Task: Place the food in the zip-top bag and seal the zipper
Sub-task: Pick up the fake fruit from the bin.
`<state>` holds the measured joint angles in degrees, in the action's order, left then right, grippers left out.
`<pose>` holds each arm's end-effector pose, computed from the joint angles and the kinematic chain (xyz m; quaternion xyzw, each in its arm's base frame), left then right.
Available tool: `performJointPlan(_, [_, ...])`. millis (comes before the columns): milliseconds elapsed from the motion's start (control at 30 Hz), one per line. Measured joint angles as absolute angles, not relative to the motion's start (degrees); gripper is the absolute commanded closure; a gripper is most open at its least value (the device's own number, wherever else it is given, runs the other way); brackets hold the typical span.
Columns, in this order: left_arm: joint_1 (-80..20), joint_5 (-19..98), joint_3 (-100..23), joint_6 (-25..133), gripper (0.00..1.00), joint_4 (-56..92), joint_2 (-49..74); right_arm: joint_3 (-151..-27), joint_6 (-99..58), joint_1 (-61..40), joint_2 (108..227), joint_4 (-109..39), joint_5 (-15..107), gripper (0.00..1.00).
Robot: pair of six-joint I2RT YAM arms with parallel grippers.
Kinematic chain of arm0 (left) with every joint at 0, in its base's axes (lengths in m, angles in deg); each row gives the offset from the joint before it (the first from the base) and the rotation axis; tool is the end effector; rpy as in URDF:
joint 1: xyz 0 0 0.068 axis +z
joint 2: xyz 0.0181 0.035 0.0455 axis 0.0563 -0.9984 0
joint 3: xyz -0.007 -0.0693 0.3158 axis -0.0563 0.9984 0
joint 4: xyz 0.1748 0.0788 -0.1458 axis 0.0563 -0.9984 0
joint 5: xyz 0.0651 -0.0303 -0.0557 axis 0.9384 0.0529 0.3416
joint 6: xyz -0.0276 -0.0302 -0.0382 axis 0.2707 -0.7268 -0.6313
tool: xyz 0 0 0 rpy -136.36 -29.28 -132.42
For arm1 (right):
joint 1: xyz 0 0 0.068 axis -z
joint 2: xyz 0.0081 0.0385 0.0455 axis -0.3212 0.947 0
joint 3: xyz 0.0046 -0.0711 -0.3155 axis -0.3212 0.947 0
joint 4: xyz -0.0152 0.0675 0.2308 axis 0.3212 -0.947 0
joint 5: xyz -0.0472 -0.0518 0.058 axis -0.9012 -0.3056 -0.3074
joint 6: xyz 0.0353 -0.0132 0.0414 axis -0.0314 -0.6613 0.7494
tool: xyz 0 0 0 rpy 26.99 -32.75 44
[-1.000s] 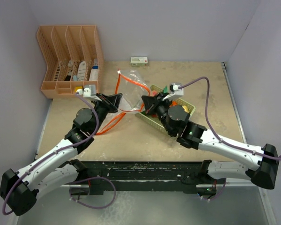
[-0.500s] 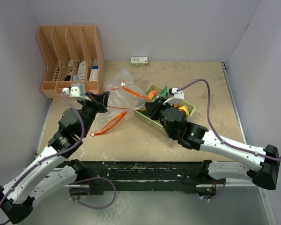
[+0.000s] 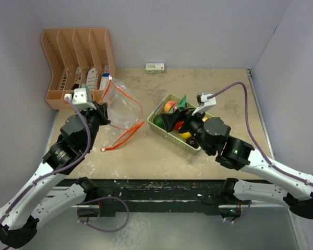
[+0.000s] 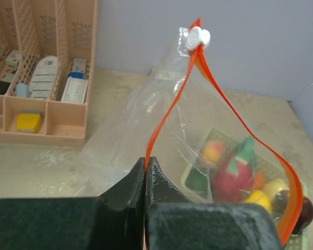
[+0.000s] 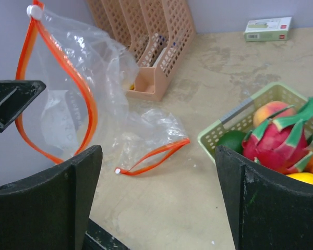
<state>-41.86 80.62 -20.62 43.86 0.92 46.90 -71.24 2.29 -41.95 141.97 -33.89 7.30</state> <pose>0.0846 -0.0408 0.4279 -0.0914 0.7094 -0.1591 0.6805 0.0993 0.1364 0.4489 0.0071 0.6894 0.3676 0.6241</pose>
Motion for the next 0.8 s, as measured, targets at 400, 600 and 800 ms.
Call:
performJointPlan(400, [-41.86,86.04,-22.35,46.02,1.0,-7.15,48.56,-80.53,6.77,-33.54,149.36,-45.85,3.23,0.05])
performJointPlan(600, [-41.86,86.48,-22.46,45.3,1.0,-10.25,48.67,-83.81,9.56,-20.88,164.0,-47.99,6.86,0.11])
performJointPlan(800, [-41.86,86.33,-20.51,43.33,1.0,-11.23,45.2,-86.61,10.77,-15.27,173.84,-48.32,11.96,0.12])
